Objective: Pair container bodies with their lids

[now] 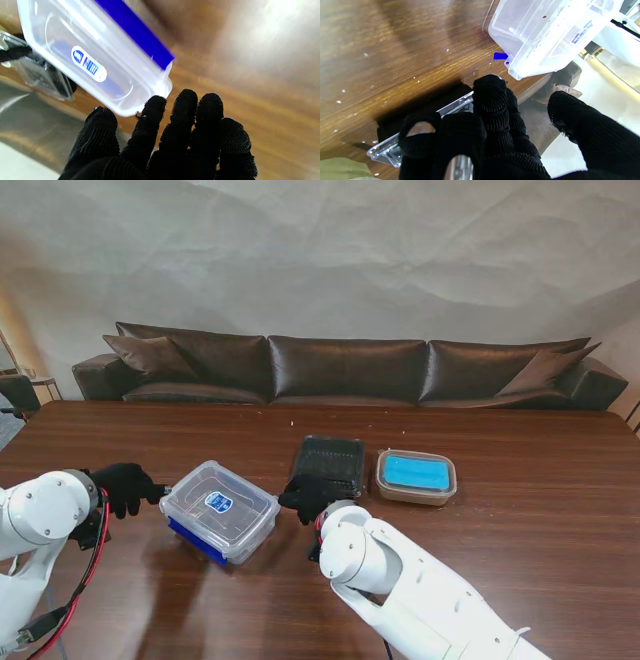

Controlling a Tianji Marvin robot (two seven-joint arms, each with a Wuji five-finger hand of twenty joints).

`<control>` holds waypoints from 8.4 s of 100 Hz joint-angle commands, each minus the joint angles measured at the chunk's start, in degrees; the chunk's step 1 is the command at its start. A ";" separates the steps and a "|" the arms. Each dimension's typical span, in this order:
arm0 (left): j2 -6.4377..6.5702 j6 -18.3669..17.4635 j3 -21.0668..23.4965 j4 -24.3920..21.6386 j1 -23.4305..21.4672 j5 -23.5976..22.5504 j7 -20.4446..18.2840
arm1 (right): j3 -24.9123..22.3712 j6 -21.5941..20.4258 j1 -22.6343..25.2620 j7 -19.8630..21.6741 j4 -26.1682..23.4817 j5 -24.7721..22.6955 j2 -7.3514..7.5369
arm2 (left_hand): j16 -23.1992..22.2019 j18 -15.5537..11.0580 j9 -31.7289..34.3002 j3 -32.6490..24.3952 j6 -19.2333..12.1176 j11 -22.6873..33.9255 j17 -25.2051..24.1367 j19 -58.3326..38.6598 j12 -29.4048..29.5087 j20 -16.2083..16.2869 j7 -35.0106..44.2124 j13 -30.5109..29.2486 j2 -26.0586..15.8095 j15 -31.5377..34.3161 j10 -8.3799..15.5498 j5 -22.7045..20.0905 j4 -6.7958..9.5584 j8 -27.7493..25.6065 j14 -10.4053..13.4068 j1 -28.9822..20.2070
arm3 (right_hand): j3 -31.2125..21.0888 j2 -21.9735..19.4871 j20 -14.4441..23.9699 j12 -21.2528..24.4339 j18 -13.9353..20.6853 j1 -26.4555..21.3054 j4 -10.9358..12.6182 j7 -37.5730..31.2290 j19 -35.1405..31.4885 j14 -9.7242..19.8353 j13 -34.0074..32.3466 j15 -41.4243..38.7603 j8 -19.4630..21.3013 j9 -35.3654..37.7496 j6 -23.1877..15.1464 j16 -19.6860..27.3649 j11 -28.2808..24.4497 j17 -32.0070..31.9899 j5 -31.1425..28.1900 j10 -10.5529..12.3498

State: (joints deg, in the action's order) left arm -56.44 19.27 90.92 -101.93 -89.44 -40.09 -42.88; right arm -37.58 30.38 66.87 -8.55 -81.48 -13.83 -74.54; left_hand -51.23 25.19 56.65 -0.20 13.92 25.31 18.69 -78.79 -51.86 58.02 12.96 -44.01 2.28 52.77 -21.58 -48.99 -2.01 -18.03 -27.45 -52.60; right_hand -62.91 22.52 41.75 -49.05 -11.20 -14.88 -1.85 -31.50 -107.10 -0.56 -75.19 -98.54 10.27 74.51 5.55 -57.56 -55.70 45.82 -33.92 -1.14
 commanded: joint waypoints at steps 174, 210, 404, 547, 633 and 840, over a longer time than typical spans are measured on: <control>0.58 6.61 -6.99 8.16 4.87 6.69 2.51 | 2.01 -0.33 0.57 9.56 -6.05 1.71 2.52 | -4.62 -1.39 -0.45 1.04 0.57 4.91 -2.91 -0.56 -6.45 5.26 -4.30 1.16 -4.40 7.33 -1.56 4.84 1.36 5.45 -1.93 -1.07 | 3.31 -0.96 -0.36 1.22 -0.11 3.58 0.49 0.15 -7.69 7.23 -0.30 -2.04 0.04 1.14 -2.53 0.40 0.67 22.05 -0.34 -3.09; 0.76 6.30 -7.85 7.88 5.60 5.77 1.56 | 0.47 -0.95 3.71 9.16 -8.85 2.02 3.21 | -4.68 -1.58 -0.76 1.06 -0.10 4.74 -3.12 -0.36 -6.30 5.25 -4.10 1.43 -4.23 7.00 -1.48 4.91 1.35 4.76 -1.74 -1.03 | 3.17 -0.96 -0.35 1.22 -0.16 3.53 0.48 0.18 -7.68 7.21 -0.30 -2.04 0.03 1.15 -2.25 0.37 0.71 22.03 -0.54 -3.24; 0.78 3.41 -13.53 13.99 12.47 4.84 0.96 | -1.35 -7.17 6.62 7.76 -11.90 1.50 3.96 | -0.26 -4.67 -8.26 1.10 -8.00 -4.07 -12.04 5.54 1.11 -0.56 -9.11 10.27 -3.68 -4.93 -2.10 16.90 1.25 8.43 -1.60 -1.03 | 3.68 -0.29 -1.54 1.40 -3.87 3.15 0.13 0.62 -4.76 3.11 -0.16 -0.47 -0.17 -0.23 -2.42 1.71 1.24 21.46 -1.03 -4.48; -0.62 -2.22 -16.99 31.96 21.59 13.42 5.71 | 19.17 -18.48 -17.67 5.89 10.47 -22.98 -0.51 | 3.25 -9.78 -21.16 2.10 -6.27 -15.35 -20.36 11.49 8.09 -3.23 -10.24 21.90 1.54 -17.66 -0.51 23.79 0.16 7.29 2.97 14.64 | 11.66 5.42 -4.66 24.53 -4.01 3.87 -1.69 7.67 49.42 -9.97 44.33 75.38 5.59 -49.41 -14.83 34.11 25.27 -37.49 8.36 -3.09; -1.83 -7.71 -18.20 38.46 21.89 21.18 7.37 | 23.19 -18.96 -19.36 7.45 15.42 -22.19 -2.73 | -1.77 -13.88 -31.38 2.33 -10.66 -17.19 -24.14 14.91 6.86 0.02 -7.72 28.95 6.38 -14.54 1.90 23.80 -1.49 2.85 6.05 19.65 | 11.85 5.15 -6.30 25.03 -3.98 4.26 -1.56 7.01 52.45 -11.32 42.07 75.07 5.54 -48.45 -14.47 34.29 25.31 -37.71 8.32 -3.58; -1.86 -0.56 -14.98 32.32 14.74 21.75 8.70 | 28.55 -10.51 -20.13 14.02 15.00 -23.92 -3.39 | 0.78 -10.33 -17.41 1.03 0.71 -14.68 -21.01 10.20 4.99 0.68 25.67 20.83 5.54 -13.44 -0.60 7.89 -0.13 -30.71 1.08 11.31 | 11.83 8.12 -5.92 25.19 -2.99 4.49 -1.65 8.73 52.23 -12.77 42.53 68.93 5.37 -54.77 -11.87 31.00 24.63 -39.80 12.89 -5.74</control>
State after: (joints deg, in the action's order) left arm -57.57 18.18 76.52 -70.43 -72.60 -18.06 -32.52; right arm -10.42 19.54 45.12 2.86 -68.41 -37.70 -78.80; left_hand -52.47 15.05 31.80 0.88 16.04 6.74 -2.52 -66.78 -49.09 58.74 23.70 -21.08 7.06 41.29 -9.44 -34.65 -1.97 -43.56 -23.65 -39.51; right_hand -52.65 28.01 37.38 -22.40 -15.14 -10.35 -2.28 -20.82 -55.35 -12.13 -32.38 -28.91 15.51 17.53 -8.42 -26.03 -26.55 42.31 -17.70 -3.37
